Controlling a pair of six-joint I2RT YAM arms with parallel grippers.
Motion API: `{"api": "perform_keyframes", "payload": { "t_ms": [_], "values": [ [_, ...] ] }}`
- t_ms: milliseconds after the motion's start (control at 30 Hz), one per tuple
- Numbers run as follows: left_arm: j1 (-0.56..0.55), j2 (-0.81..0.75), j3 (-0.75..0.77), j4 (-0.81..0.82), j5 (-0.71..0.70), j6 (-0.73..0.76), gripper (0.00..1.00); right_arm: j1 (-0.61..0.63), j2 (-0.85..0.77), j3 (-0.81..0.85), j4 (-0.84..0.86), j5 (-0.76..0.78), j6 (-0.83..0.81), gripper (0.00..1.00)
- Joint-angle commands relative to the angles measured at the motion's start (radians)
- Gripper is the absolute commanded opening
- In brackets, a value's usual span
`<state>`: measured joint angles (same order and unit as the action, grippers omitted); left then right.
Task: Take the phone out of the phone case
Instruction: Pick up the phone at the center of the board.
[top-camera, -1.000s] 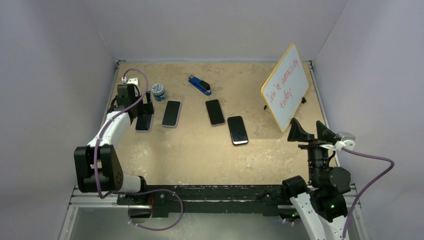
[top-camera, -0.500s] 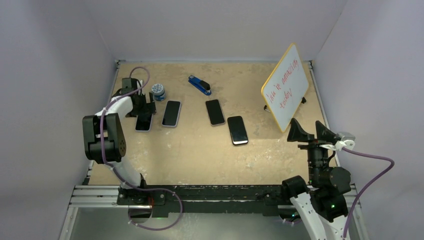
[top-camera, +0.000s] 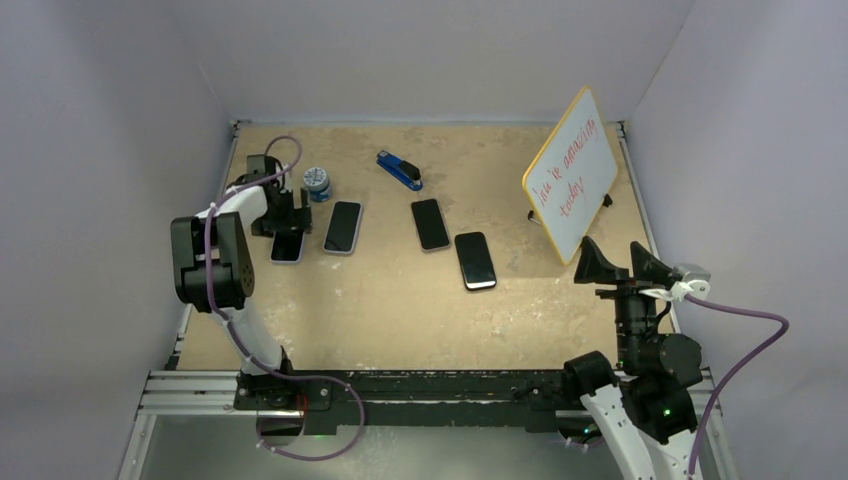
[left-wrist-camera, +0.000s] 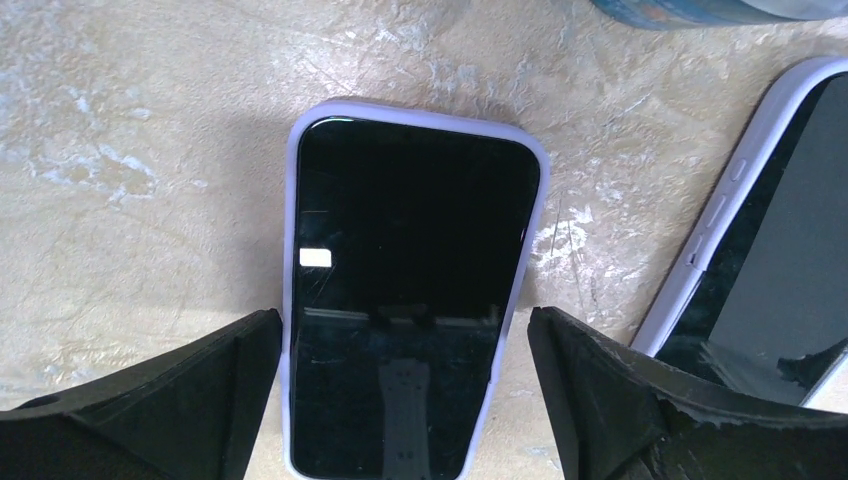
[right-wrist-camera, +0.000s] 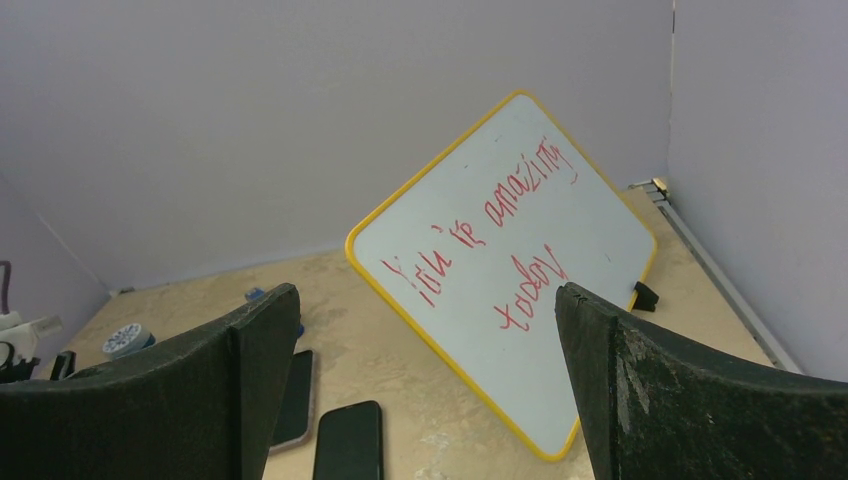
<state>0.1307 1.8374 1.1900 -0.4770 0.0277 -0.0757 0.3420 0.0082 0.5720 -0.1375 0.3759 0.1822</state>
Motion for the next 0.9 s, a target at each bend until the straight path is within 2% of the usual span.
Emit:
{"api": "perform_keyframes", "payload": {
  "t_ms": [0, 200, 333, 467, 600, 700, 867],
  "values": [
    [0.009, 0.03, 0.043, -0.021, 0.022, 0.031, 0.99, 0.009, -0.007, 0.028, 0.003, 0.016, 0.01, 0.99],
    [0.008, 0.067, 0.052, -0.03, 0.004, 0.038, 0.98, 0.008, -0.007, 0.029, 0.002, 0.017, 0.01, 0.99],
    [0.006, 0.084, 0.053, -0.047, -0.004, 0.047, 0.9, 0.009, -0.007, 0.026, 0.005, 0.023, 0.007, 0.99],
    [0.006, 0.086, 0.048, -0.052, 0.031, 0.053, 0.79, 0.008, -0.007, 0.024, 0.004, 0.025, 0.003, 0.99],
    [0.006, 0.053, 0.033, -0.049, 0.069, 0.051, 0.59, 0.008, -0.007, 0.026, -0.002, 0.015, -0.003, 0.99],
    [0.006, -0.005, 0.008, -0.029, 0.107, 0.037, 0.44, 0.008, -0.003, 0.03, -0.011, 0.008, 0.001, 0.99],
    [0.006, -0.143, -0.057, 0.006, 0.19, -0.015, 0.31, 0.008, 0.083, 0.054, -0.03, -0.059, 0.039, 0.99]
  ]
}}
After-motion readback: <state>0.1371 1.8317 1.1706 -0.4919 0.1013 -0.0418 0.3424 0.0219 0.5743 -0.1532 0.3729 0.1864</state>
